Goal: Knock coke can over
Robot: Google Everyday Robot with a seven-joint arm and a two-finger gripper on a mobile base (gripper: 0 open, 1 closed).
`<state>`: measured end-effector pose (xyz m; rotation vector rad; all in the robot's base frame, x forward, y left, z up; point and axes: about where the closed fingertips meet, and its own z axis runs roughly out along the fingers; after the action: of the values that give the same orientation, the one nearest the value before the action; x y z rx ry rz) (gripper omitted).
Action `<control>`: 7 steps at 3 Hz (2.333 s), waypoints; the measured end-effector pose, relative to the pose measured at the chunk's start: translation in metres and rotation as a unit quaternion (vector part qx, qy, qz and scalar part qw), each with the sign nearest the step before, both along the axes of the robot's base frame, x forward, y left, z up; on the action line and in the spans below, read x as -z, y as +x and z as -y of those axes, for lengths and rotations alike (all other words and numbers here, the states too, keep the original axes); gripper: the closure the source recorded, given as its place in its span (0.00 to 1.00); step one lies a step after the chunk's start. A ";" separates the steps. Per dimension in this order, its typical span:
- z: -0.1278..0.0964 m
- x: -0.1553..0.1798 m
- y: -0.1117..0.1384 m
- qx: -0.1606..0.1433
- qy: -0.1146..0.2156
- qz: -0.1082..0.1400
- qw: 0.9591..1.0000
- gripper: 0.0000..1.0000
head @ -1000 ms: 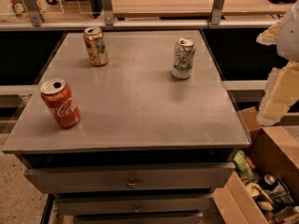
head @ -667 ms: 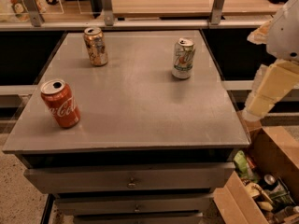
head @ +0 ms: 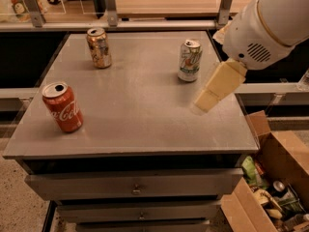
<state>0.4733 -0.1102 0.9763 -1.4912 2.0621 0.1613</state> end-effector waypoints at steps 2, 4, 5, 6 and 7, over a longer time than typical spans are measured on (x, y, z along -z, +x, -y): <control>-0.101 0.005 0.028 -0.043 0.081 0.018 0.996 0.00; -0.107 0.009 0.031 -0.047 0.094 0.014 0.994 0.00; -0.119 0.029 0.036 -0.058 0.135 0.011 0.989 0.00; -0.140 0.042 0.047 -0.066 0.188 0.023 0.980 0.00; -0.165 0.059 0.058 -0.075 0.232 0.030 0.969 0.00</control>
Offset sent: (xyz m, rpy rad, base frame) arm 0.0426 0.1524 -0.0128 0.2388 -0.0456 0.1356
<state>0.5314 0.0552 0.9168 -1.3336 1.7080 0.6058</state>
